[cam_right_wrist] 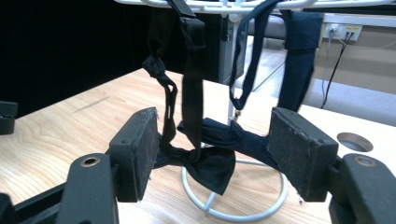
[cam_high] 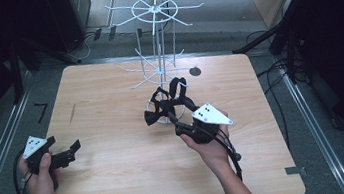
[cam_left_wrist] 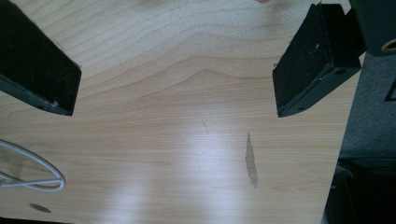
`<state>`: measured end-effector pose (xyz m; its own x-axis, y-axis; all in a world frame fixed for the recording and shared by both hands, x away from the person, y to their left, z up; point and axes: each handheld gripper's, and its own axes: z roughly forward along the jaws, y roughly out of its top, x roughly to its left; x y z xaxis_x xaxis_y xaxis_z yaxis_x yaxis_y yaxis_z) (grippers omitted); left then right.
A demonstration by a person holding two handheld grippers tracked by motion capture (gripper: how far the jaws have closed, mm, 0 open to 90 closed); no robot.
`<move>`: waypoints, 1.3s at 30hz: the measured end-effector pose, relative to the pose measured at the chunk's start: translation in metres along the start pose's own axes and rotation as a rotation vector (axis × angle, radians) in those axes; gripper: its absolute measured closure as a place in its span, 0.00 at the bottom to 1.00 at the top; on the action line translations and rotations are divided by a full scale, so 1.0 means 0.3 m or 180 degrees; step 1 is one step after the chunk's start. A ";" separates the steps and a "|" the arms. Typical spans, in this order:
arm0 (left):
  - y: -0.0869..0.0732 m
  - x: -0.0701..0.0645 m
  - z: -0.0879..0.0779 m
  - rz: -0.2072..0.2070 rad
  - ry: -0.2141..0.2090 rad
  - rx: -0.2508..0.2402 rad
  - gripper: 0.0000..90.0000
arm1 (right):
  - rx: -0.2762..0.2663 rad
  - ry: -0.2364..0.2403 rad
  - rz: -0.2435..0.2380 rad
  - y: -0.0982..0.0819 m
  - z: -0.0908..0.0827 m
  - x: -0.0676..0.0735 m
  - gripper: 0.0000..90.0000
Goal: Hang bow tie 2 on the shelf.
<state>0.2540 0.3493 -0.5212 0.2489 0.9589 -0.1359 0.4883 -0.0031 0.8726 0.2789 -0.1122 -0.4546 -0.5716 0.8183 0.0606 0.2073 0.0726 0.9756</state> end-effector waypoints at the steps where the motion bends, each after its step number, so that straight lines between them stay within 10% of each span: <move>1: 0.000 0.000 0.000 0.0000 0.0001 -0.0001 0.02 | -0.0001 -0.0007 0.0006 -0.002 -0.003 -0.002 0.38; 39: -0.003 -0.001 -0.005 -0.0009 -0.0002 -0.0012 0.02 | 0.0247 -0.0274 0.0070 -0.129 -0.151 -0.176 0.36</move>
<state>0.2523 0.3496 -0.5212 0.2480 0.9588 -0.1386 0.4859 0.0007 0.8740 0.2651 -0.1839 -0.4860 -0.4966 0.8659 0.0601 0.2818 0.0954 0.9547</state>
